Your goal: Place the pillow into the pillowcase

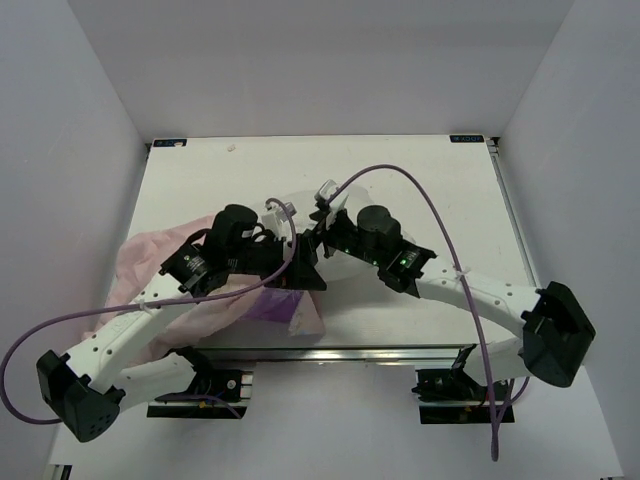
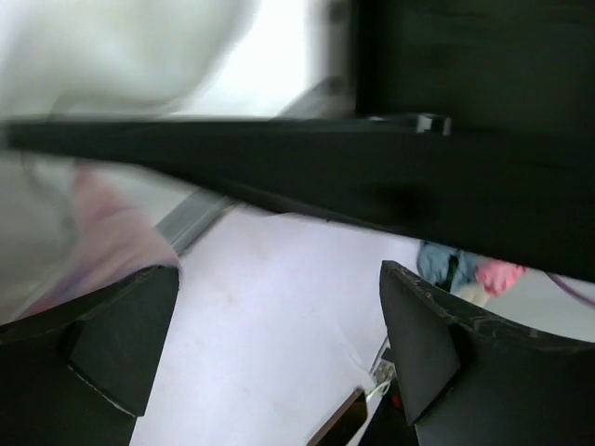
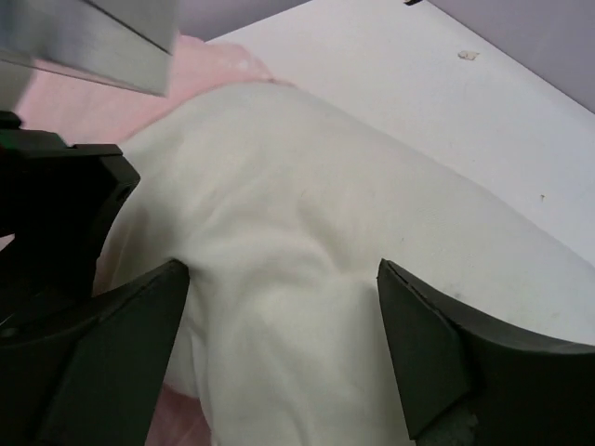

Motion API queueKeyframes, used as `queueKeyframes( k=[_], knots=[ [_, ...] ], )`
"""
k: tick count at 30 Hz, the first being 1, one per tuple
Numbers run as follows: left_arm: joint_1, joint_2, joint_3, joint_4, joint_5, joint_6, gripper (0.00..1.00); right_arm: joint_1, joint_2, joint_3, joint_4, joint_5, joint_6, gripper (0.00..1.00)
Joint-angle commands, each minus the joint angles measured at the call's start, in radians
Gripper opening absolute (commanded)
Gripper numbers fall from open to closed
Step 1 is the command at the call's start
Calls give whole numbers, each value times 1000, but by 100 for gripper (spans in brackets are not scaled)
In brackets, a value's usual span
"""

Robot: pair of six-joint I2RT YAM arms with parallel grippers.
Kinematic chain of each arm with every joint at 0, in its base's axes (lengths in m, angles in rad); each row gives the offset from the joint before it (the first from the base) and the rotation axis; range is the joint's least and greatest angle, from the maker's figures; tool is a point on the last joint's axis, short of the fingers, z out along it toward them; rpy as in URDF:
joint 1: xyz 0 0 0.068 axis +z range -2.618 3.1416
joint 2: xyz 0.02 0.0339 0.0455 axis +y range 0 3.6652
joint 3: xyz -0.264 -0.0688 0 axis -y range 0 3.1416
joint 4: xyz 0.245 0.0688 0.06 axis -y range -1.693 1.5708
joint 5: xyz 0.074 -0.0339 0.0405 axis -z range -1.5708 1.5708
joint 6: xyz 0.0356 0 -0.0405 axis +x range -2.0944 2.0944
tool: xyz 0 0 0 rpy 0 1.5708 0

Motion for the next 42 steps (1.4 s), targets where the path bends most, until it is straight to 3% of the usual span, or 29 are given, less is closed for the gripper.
queueKeyframes(
  k=[1,6,8,9,11,13,16,18,21,24,27,32,36,38,41,42],
  knots=[
    [-39,-19,117,42,96,66,98,-10,-43,84,-109,71,8,89],
    [-39,-30,285,62,111,43,98,-38,-114,125,-212,34,7,89],
    [-39,-7,340,16,41,41,98,-41,-143,133,-223,40,16,89],
    [-39,10,408,-25,-16,47,98,-44,-146,142,-235,55,19,89],
    [-39,58,466,-171,-261,38,98,-53,-134,197,-314,95,24,89],
    [-38,172,528,-266,-522,1,98,-79,-79,289,-390,161,43,89],
    [26,376,654,-502,-751,-61,98,-146,20,379,-569,181,103,89],
    [112,481,738,-561,-766,-78,91,-203,59,445,-659,155,131,89],
    [128,501,763,-609,-785,-77,88,-255,116,473,-721,166,162,89],
    [129,458,727,-647,-750,-62,87,-292,144,496,-782,183,174,89],
    [128,423,694,-783,-777,-72,86,-323,153,487,-806,175,198,89],
    [129,349,521,-784,-682,-72,88,-349,159,449,-824,149,226,89],
    [129,360,477,-784,-742,-98,83,-366,141,401,-820,123,240,89],
    [129,371,470,-784,-762,-106,76,-374,134,380,-818,108,252,89],
    [129,411,473,-782,-780,-102,59,-380,131,358,-818,85,266,89],
    [129,423,481,-782,-776,-101,40,-381,131,355,-833,85,267,89]
  ],
)
